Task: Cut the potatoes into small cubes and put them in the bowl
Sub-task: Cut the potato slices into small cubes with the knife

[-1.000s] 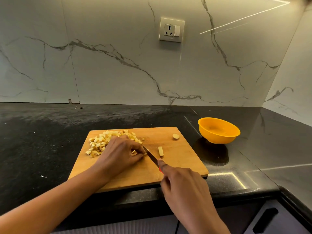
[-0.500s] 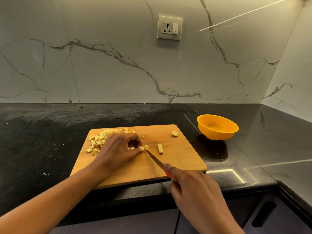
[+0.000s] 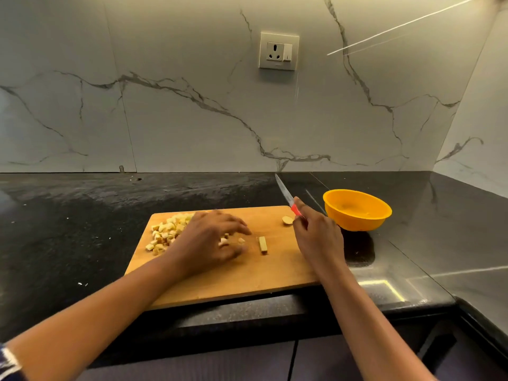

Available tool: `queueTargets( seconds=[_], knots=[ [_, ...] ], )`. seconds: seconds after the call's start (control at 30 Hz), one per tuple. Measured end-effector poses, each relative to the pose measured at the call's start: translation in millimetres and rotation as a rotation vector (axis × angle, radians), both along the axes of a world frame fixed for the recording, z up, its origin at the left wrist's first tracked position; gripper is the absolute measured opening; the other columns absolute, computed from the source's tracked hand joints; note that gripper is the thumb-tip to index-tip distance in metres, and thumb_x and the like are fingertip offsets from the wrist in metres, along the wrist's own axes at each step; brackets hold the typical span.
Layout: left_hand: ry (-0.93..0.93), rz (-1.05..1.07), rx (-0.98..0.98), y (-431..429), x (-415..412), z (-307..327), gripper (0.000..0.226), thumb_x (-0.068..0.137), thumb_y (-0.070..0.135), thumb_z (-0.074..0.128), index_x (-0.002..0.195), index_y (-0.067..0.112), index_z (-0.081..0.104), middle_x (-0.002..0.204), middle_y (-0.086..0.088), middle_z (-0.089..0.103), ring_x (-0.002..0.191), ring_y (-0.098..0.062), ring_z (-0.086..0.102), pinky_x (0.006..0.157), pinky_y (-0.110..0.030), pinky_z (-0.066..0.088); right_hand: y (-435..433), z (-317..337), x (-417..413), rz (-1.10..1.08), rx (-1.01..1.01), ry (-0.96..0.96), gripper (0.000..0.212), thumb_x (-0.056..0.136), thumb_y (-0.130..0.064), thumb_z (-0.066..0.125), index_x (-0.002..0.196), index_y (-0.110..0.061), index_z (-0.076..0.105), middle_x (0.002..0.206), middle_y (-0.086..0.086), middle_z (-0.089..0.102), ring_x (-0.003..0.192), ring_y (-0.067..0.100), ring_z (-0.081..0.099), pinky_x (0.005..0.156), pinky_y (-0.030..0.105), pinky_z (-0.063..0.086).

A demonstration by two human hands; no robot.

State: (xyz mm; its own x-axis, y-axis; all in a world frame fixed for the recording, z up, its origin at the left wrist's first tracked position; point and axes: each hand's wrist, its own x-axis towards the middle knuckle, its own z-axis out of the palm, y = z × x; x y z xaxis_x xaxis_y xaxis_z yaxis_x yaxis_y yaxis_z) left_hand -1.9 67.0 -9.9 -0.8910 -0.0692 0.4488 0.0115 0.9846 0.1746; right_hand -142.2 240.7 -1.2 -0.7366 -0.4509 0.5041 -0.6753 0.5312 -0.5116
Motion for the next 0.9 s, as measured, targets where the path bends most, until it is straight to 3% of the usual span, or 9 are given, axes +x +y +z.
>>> queueTargets(
  seconds=[0.07, 0.13, 0.27, 0.4, 0.5, 0.67, 0.73, 0.8, 0.9],
  knots=[
    [-0.058, 0.008, -0.11, 3, -9, -2, 0.049, 0.084, 0.061, 0.035, 0.116, 0.036, 0.062, 0.125, 0.015, 0.059, 0.117, -0.005, 0.049, 0.092, -0.026, 0.03, 1, -5, -4, -0.023, 0.016, -0.048, 0.045, 0.098, -0.025, 0.045, 0.142, -0.028, 0.04, 0.099, 0.0, 0.069, 0.087, 0.014, 0.061, 0.072, 0.031, 0.047],
    [-0.042, 0.048, -0.148, -3, -15, -2, 0.036, 0.09, 0.054, 0.043, 0.112, 0.035, 0.064, 0.125, 0.014, 0.059, 0.117, -0.007, 0.05, 0.092, -0.026, 0.028, 2, -7, -6, -0.026, 0.029, -0.052, 0.044, 0.098, -0.025, 0.045, 0.142, -0.029, 0.04, 0.104, 0.0, 0.069, 0.093, 0.015, 0.061, 0.077, 0.031, 0.048],
    [-0.005, 0.177, -0.2, -26, -10, 2, 0.02, 0.089, 0.038, 0.058, 0.105, 0.033, 0.068, 0.125, 0.011, 0.06, 0.117, -0.013, 0.052, 0.098, -0.037, 0.03, 1, -9, -7, -0.03, 0.052, -0.056, 0.045, 0.098, -0.027, 0.046, 0.142, -0.03, 0.04, 0.109, -0.002, 0.068, 0.094, 0.012, 0.061, 0.076, 0.028, 0.047],
    [0.139, 0.232, -0.088, -36, 2, 5, 0.015, 0.083, 0.026, 0.07, 0.099, 0.028, 0.072, 0.116, 0.008, 0.066, 0.111, -0.018, 0.058, 0.093, -0.044, 0.035, 2, -11, -7, -0.035, 0.024, -0.067, 0.044, 0.098, -0.027, 0.046, 0.142, -0.031, 0.04, 0.107, -0.004, 0.068, 0.091, 0.011, 0.061, 0.072, 0.025, 0.045],
    [0.213, 0.263, -0.113, -40, 2, 8, 0.019, 0.081, 0.019, 0.073, 0.098, 0.026, 0.072, 0.104, 0.005, 0.07, 0.098, -0.019, 0.064, 0.088, -0.045, 0.038, 3, -11, -8, -0.037, 0.027, -0.065, 0.044, 0.098, -0.028, 0.046, 0.141, -0.031, 0.04, 0.105, -0.003, 0.068, 0.09, 0.011, 0.061, 0.071, 0.024, 0.043],
    [0.249, 0.352, -0.058, -32, -4, 17, 0.022, 0.087, 0.036, 0.063, 0.106, 0.026, 0.069, 0.088, 0.009, 0.071, 0.077, -0.008, 0.064, 0.085, -0.044, 0.048, 4, -12, -9, -0.023, 0.014, -0.066, 0.044, 0.098, -0.027, 0.046, 0.141, -0.03, 0.04, 0.107, -0.003, 0.068, 0.09, 0.011, 0.061, 0.072, 0.025, 0.045],
    [0.188, 0.291, -0.048, -10, -10, 19, 0.037, 0.085, 0.048, 0.055, 0.112, 0.025, 0.066, 0.089, 0.01, 0.07, 0.074, -0.004, 0.059, 0.08, -0.043, 0.053, 3, -12, -10, -0.023, 0.018, -0.073, 0.044, 0.098, -0.027, 0.047, 0.142, -0.03, 0.04, 0.105, -0.003, 0.069, 0.089, 0.011, 0.062, 0.073, 0.026, 0.048],
    [0.012, 0.249, -0.051, 20, -19, 19, 0.052, 0.082, 0.063, 0.046, 0.12, 0.03, 0.059, 0.094, 0.014, 0.067, 0.081, -0.002, 0.058, 0.086, -0.038, 0.051, 4, -13, -10, -0.025, 0.026, -0.071, 0.044, 0.098, -0.027, 0.047, 0.142, -0.031, 0.04, 0.105, -0.003, 0.069, 0.089, 0.01, 0.061, 0.074, 0.026, 0.049],
    [-0.18, 0.223, -0.073, 44, -36, 11, 0.046, 0.087, 0.059, 0.05, 0.125, 0.034, 0.054, 0.103, 0.013, 0.065, 0.092, -0.003, 0.057, 0.092, -0.031, 0.047, 6, -13, -10, -0.012, 0.027, -0.083, 0.044, 0.098, -0.026, 0.046, 0.142, -0.031, 0.039, 0.106, -0.002, 0.069, 0.088, 0.01, 0.061, 0.07, 0.023, 0.045]
  ],
)
